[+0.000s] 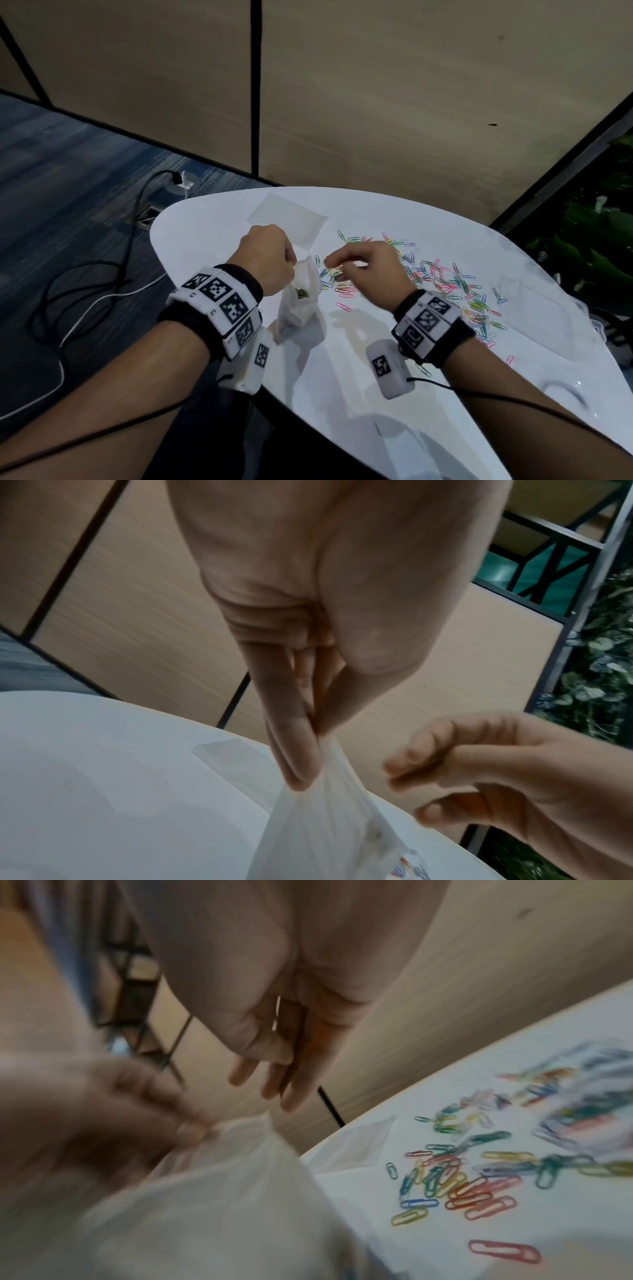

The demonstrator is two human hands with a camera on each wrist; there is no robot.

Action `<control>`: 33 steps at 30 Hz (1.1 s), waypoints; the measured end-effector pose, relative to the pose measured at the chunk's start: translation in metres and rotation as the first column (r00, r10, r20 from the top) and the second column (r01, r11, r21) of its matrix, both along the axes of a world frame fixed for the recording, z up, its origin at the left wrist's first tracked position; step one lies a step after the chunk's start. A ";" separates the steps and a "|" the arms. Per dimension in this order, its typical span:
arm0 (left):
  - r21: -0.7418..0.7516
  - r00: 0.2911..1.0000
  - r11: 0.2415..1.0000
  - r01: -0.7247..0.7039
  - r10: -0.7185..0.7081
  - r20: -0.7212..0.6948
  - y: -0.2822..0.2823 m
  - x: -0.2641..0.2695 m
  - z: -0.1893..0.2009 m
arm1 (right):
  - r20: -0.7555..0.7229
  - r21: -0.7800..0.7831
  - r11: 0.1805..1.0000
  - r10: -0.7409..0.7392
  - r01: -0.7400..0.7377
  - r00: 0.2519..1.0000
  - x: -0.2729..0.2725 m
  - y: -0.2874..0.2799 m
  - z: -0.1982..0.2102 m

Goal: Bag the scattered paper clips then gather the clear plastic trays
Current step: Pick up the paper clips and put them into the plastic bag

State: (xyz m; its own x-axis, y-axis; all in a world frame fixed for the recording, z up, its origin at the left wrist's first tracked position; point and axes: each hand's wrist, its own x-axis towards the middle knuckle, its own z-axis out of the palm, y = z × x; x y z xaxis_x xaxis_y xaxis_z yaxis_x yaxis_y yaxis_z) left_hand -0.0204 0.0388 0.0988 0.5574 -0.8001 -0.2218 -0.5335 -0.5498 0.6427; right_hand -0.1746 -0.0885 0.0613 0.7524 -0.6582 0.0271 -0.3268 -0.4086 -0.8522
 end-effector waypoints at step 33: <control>0.072 0.997 0.996 0.057 -0.060 0.039 0.003 0.004 0.000 | -0.411 -0.222 0.968 -0.202 0.117 0.889 -0.024 -0.050 -0.074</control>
State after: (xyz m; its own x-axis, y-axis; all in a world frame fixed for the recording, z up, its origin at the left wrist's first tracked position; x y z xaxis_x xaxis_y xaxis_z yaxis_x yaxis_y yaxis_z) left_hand -0.0163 0.0419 0.0986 0.5195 -0.8149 -0.2570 -0.5915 -0.5601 0.5801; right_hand -0.1990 -0.1381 -0.0130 0.6033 -0.7852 -0.1392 -0.7160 -0.4565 -0.5281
